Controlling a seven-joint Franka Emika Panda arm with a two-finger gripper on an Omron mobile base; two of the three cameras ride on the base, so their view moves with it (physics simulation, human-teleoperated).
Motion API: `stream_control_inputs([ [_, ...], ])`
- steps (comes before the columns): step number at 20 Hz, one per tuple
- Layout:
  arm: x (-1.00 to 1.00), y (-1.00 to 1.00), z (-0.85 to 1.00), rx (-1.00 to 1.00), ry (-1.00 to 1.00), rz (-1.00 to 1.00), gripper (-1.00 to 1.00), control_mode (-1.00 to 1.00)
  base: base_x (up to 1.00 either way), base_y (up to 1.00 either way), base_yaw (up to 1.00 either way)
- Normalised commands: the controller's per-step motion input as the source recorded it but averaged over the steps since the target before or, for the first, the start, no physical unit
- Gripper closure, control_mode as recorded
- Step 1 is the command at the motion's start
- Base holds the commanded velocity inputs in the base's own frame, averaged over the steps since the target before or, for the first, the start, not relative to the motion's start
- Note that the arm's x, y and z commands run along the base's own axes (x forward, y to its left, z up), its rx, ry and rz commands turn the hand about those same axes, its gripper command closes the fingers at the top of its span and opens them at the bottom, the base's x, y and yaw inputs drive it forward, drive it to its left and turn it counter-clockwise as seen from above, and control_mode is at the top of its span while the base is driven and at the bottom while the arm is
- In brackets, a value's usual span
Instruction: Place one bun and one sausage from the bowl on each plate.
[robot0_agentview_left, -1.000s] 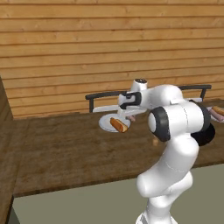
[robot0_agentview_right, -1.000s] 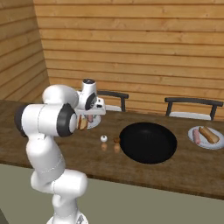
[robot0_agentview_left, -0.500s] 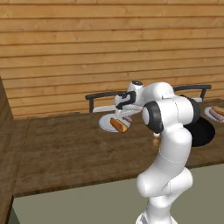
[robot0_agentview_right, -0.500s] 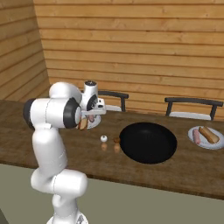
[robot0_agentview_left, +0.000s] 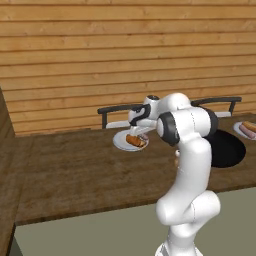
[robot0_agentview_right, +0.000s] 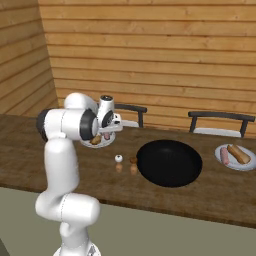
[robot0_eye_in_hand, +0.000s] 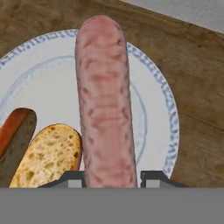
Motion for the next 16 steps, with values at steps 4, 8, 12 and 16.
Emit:
stream_control_inputs([
  [4,0.29,0.00,-0.11,0.00,0.00,0.02,1.00,-1.00,0.00,0.00,0.00],
  [8,0.02,0.06,-0.04,0.00,0.00,0.00,-1.00,-1.00,0.00,0.00,0.00],
  [12,0.00,0.12,0.00,0.00,0.00,0.00,-1.00,-1.00,0.00,0.00,0.00],
  [16,-0.20,0.07,0.09,0.00,0.00,0.00,-1.00,-1.00,0.00,0.00,0.00],
])
